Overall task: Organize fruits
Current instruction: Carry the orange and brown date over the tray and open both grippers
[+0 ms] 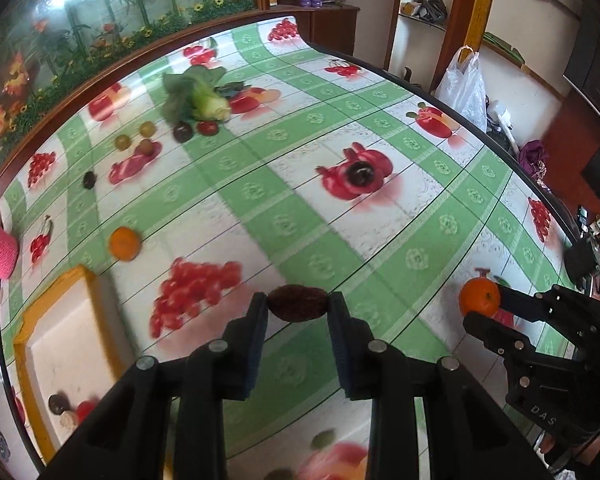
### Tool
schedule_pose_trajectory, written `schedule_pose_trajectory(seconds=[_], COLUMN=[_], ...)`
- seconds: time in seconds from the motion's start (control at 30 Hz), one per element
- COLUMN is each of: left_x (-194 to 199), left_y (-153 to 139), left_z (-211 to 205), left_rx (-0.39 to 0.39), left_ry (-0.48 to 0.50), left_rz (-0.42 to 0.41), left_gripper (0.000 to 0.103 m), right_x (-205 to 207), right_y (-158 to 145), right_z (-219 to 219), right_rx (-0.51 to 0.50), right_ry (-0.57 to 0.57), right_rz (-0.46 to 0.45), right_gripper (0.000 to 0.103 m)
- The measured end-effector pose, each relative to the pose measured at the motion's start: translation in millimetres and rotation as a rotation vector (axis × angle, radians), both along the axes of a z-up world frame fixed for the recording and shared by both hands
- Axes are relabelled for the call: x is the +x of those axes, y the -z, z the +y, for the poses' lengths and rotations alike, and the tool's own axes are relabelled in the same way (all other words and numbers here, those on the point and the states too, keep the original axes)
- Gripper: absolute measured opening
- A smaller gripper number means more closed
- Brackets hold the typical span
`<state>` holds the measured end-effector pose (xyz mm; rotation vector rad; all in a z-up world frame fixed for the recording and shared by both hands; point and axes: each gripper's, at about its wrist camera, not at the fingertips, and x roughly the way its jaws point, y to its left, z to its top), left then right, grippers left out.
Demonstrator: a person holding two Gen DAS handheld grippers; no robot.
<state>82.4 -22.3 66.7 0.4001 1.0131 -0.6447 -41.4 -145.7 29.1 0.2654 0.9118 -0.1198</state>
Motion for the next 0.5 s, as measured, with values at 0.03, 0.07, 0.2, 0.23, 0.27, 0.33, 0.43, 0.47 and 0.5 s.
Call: schedule_pose_trajectory(seconds=[0.03, 0.07, 0.2, 0.23, 0.27, 0.33, 0.43, 0.47, 0.5], left_x=[-0.6, -1.1, -3.2, -3.1, -2.7, -1.8, 2.3, 3.7, 5.5], left_y=[-1.9, -3.7, -9.3, -10.4, -11.3, -12.9, -14.0, -14.2, -14.1], left_z=[8.5, 17.0, 50.2, 57.9, 66.2, 82.8, 107.7, 115.9, 124.1], left_rx=[-0.002, -0.004, -0.009, -0.011, -0.014, -0.021, -0.026, -0.027, -0.028], left_ry=[-0.003, -0.008, -0.032, -0.041, -0.049, -0.066, -0.092, -0.103, -0.114], left_rz=[-0.001, -0.004, -0.012, -0.013, -0.013, -0.013, -0.011, -0.01, -0.01], left_gripper=[0.033, 0.033, 0.033, 0.033, 0.033, 0.033, 0.033, 0.033, 0.033], right_x=[-0.5, -0.1, -0.3, -0.1, 0.3, 2.4, 5.6, 7.4, 9.3], right_y=[-0.3, -0.6, -3.1, -4.3, -5.9, -9.4, -16.7, -19.8, -22.7], right_z=[6.0, 13.3, 40.5, 47.2, 55.7, 69.0, 90.0, 98.0, 105.3], right_rx=[0.003, 0.007, 0.012, 0.013, 0.012, 0.011, 0.018, 0.02, 0.022], right_ry=[-0.004, -0.007, -0.027, -0.034, -0.043, -0.058, -0.083, -0.094, -0.104], right_rz=[0.0, 0.001, -0.003, -0.004, -0.007, -0.012, -0.024, -0.029, -0.033], right_gripper=[0.034, 0.034, 0.034, 0.034, 0.034, 0.034, 0.034, 0.034, 0.034])
